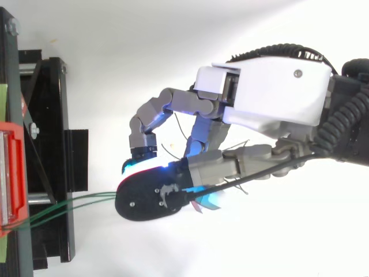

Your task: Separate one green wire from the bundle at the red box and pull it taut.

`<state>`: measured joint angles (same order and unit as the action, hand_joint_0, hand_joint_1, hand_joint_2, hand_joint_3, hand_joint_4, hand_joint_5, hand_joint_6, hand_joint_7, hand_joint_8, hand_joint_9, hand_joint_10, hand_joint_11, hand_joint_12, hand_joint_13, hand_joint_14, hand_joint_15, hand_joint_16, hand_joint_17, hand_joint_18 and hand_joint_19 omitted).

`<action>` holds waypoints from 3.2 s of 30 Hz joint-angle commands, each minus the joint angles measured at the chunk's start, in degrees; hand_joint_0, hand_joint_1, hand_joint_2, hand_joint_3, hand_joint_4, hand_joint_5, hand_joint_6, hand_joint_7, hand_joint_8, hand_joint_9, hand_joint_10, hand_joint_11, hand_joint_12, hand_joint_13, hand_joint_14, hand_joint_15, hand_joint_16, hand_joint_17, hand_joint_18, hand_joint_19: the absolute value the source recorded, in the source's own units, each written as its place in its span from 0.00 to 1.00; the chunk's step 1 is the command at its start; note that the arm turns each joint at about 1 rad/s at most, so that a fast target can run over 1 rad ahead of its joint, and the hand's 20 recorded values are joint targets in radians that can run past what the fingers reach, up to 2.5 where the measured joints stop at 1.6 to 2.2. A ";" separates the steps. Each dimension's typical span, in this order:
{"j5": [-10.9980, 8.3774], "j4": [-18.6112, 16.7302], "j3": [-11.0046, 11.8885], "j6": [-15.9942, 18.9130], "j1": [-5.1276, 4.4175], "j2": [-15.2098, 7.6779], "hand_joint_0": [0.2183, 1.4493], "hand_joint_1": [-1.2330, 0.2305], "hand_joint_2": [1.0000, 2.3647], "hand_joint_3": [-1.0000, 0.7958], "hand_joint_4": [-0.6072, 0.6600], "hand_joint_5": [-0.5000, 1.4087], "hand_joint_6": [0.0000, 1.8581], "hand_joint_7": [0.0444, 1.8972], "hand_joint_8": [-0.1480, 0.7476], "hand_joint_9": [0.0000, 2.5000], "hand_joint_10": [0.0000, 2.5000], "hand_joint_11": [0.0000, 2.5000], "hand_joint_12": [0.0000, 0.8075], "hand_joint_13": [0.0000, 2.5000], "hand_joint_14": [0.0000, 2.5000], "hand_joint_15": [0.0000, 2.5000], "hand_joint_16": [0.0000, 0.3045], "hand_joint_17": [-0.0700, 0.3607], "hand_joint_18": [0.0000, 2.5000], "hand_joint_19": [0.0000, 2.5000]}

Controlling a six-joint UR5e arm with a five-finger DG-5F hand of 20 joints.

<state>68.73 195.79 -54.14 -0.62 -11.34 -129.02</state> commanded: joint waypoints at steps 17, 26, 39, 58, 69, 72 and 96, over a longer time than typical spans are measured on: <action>-0.09 -0.15 0.00 0.00 0.00 0.00 0.22 0.39 0.00 0.28 0.57 0.19 0.47 0.53 0.46 0.62 0.01 0.60 0.47 0.53 0.01 0.39 0.19 0.46 0.34 0.27; -0.09 -0.15 0.00 0.00 0.00 0.00 0.31 0.36 0.01 0.37 0.54 0.19 0.48 0.55 0.43 0.61 0.01 0.61 0.43 0.51 0.01 0.39 0.17 0.43 0.32 0.29; 0.00 -0.15 -0.09 0.00 0.00 0.00 0.31 0.49 0.01 0.44 0.55 0.20 0.46 0.53 0.50 0.64 0.01 0.58 0.49 0.53 0.01 0.38 0.20 0.48 0.35 0.27; 0.00 0.03 -0.09 0.09 0.00 0.00 0.31 0.33 0.01 0.41 0.58 0.18 0.47 0.53 0.45 0.60 0.01 0.60 0.45 0.51 0.01 0.39 0.18 0.44 0.32 0.28; -0.09 0.03 -0.09 0.00 0.00 0.00 0.27 0.50 0.00 0.28 0.56 0.19 0.47 0.54 0.45 0.62 0.01 0.60 0.45 0.52 0.01 0.39 0.17 0.44 0.32 0.28; 0.00 0.03 -0.09 0.00 0.00 0.00 0.31 0.48 0.01 0.34 0.56 0.19 0.47 0.56 0.43 0.62 0.01 0.60 0.43 0.52 0.01 0.39 0.17 0.43 0.32 0.29; -0.09 -0.24 -0.09 -0.09 -0.09 0.00 0.37 0.24 0.01 0.37 0.52 0.18 0.49 0.53 0.44 0.59 0.01 0.61 0.43 0.49 0.01 0.39 0.17 0.43 0.31 0.27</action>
<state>68.64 195.56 -54.23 -0.70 -11.35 -129.02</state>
